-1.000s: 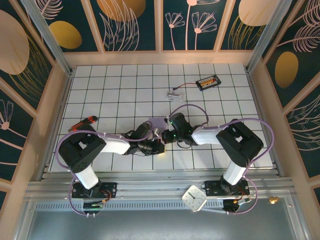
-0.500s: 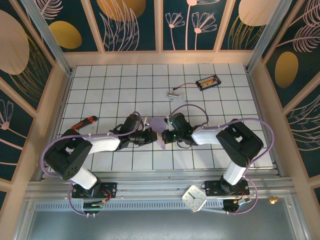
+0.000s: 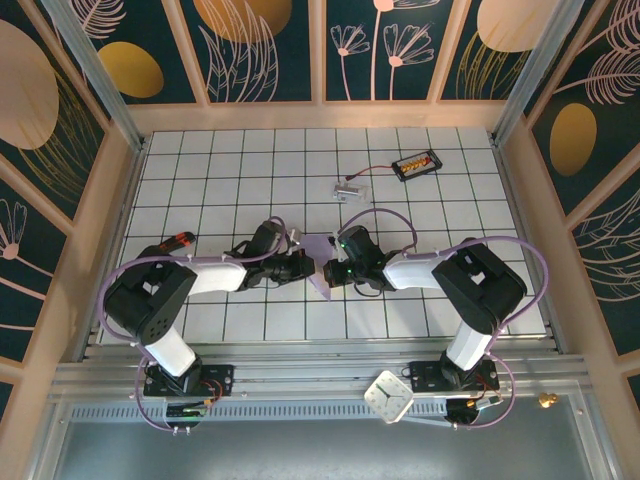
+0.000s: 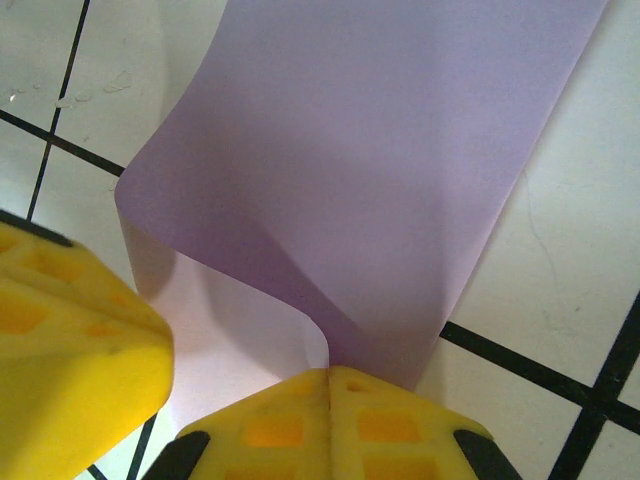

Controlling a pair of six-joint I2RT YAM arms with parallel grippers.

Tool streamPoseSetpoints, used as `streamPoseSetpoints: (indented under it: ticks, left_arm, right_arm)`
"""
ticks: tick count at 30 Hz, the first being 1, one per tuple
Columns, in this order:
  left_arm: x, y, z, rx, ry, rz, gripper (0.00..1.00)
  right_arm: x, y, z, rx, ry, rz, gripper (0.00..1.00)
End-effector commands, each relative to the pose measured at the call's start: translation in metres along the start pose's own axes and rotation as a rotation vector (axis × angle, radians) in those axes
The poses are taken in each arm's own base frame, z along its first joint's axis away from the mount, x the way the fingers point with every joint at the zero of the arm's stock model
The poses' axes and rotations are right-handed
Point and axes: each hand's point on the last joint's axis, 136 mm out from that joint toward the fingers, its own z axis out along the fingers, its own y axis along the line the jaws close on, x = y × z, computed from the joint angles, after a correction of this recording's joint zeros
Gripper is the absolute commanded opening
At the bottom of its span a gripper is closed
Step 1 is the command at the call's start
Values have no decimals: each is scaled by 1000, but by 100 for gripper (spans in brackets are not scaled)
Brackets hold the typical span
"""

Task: Fold a paper plane with a square sheet of paper (pick it up from the middle)

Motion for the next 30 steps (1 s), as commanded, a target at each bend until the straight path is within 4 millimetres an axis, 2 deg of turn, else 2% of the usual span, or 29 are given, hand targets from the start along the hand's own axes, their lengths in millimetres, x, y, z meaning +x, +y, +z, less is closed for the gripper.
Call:
streamPoseSetpoints:
  ticks: [1,10,16,17,19,25,30]
  left_arm:
    - [-1,12,4,-42,11,13,0]
    - [10,39,2,-120,35,14,0]
    - [14,44,1,-130,41,19,0]
    - [18,52,5,-147,58,9,0]
    - [20,55,6,-155,63,8,0]
    - [23,66,4,-206,70,23,0]
    - [32,78,3,-236,88,22,0]
  right_arm:
    - [47,-38,6,126,141,50,0]
    - [48,-38,7,128,146,51,0]
    - [46,-38,7,129,143,49,0]
    - [45,-37,7,128,142,49,0]
    - [46,-37,7,129,144,49,0]
    - [36,-34,5,133,132,31,0]
    - [18,-26,-5,135,101,7,11]
